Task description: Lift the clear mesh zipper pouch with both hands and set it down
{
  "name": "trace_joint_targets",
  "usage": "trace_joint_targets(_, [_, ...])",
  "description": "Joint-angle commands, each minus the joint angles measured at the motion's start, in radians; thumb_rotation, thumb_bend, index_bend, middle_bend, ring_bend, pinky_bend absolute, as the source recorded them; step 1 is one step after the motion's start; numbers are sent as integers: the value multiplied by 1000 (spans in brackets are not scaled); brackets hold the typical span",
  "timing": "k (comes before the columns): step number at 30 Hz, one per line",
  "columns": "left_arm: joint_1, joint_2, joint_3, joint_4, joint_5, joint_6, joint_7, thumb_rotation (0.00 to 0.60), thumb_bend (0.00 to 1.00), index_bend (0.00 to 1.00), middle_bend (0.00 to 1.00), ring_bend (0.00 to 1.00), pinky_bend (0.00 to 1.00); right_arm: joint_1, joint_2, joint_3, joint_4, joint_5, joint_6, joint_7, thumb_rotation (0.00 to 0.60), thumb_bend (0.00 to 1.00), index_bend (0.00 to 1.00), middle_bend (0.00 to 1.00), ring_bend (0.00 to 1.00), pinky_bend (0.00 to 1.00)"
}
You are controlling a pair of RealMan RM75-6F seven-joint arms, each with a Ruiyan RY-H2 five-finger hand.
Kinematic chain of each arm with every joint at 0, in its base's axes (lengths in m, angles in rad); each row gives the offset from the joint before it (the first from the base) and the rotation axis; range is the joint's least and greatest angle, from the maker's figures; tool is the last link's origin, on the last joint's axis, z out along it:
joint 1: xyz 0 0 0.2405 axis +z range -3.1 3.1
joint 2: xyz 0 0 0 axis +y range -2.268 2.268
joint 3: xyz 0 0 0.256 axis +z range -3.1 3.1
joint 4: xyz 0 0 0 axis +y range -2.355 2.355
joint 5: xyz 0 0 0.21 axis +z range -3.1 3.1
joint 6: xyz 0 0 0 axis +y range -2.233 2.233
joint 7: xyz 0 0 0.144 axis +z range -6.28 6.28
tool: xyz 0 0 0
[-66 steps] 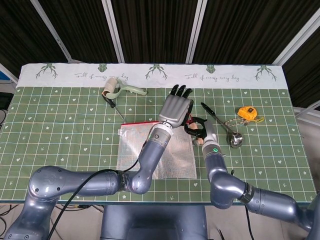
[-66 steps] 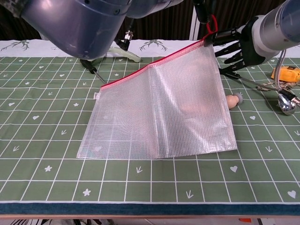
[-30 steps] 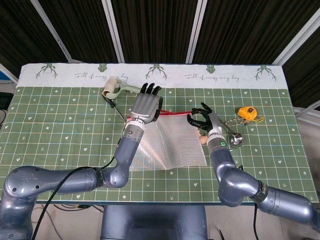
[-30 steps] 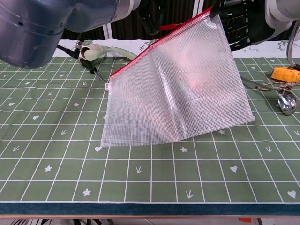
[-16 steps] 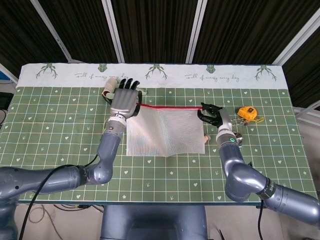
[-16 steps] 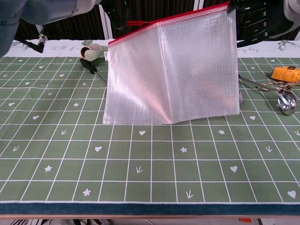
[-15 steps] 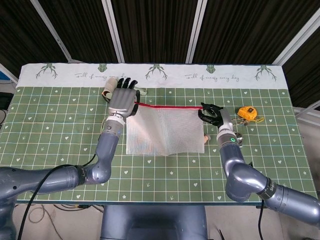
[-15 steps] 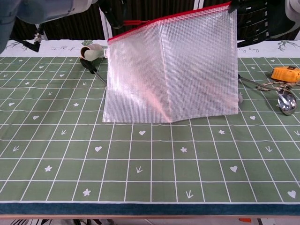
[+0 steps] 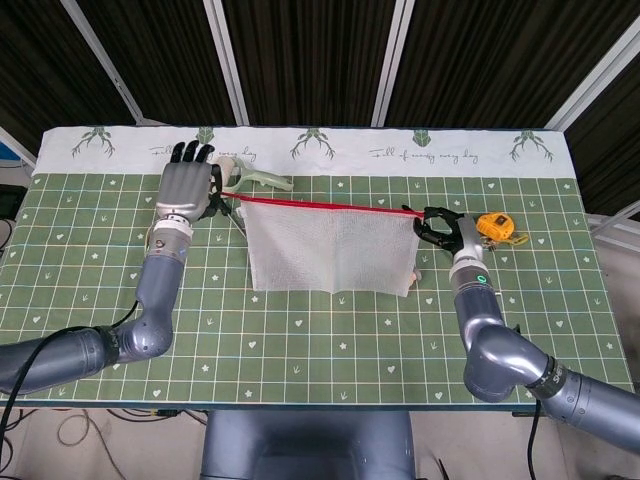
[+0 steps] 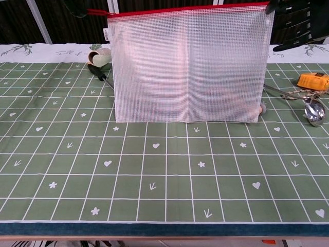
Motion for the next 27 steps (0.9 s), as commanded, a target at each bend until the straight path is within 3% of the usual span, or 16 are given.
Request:
trace_joint_targets(1, [12, 17, 7, -1, 4, -12, -7, 600, 443, 630, 135, 0, 0, -1, 3, -2, 2, 1, -1, 1, 600, 576, 635, 230, 14, 227])
trace_joint_targets(9, [32, 38, 16, -1, 3, -27, -24, 600, 416, 600, 125, 0, 0, 1, 12, -10, -1, 2, -4, 1, 600, 567, 619, 212, 14, 227])
trace_joint_targets(10, [34, 40, 17, -3, 2, -29, -26, 600, 367, 562, 109, 0, 0, 1, 13, -14, -2, 0, -6, -2, 600, 545, 572, 189, 12, 227])
trace_joint_targets(13, [36, 48, 16, -12, -2, -42, -31, 600, 161, 351, 38, 0, 0, 2, 21, -36, -12, -17, -21, -26, 600, 315, 117, 27, 0, 214])
trace_joint_targets(15, [36, 58, 17, -23, -13, -55, -31, 600, 83, 215, 13, 0, 0, 2, 33, -61, -20, -33, -42, -58, 600, 205, 1, 0, 0, 200])
trace_joint_targets(17, [37, 65, 13, -34, -19, -61, -39, 600, 51, 121, 2, 0, 0, 7, 46, -96, -24, -65, -49, -97, 600, 161, 0, 0, 0, 193])
trace_joint_targets(20, [47, 72, 8, -48, -4, -59, -67, 600, 40, 62, 0, 0, 0, 9, 56, -128, -32, -111, -40, -120, 600, 133, 0, 0, 0, 191])
trace_joint_targets(27, [105, 124, 11, -131, 59, -28, -144, 600, 42, 53, 0, 0, 0, -20, 104, -203, -82, -226, -17, -159, 600, 128, 0, 0, 0, 191])
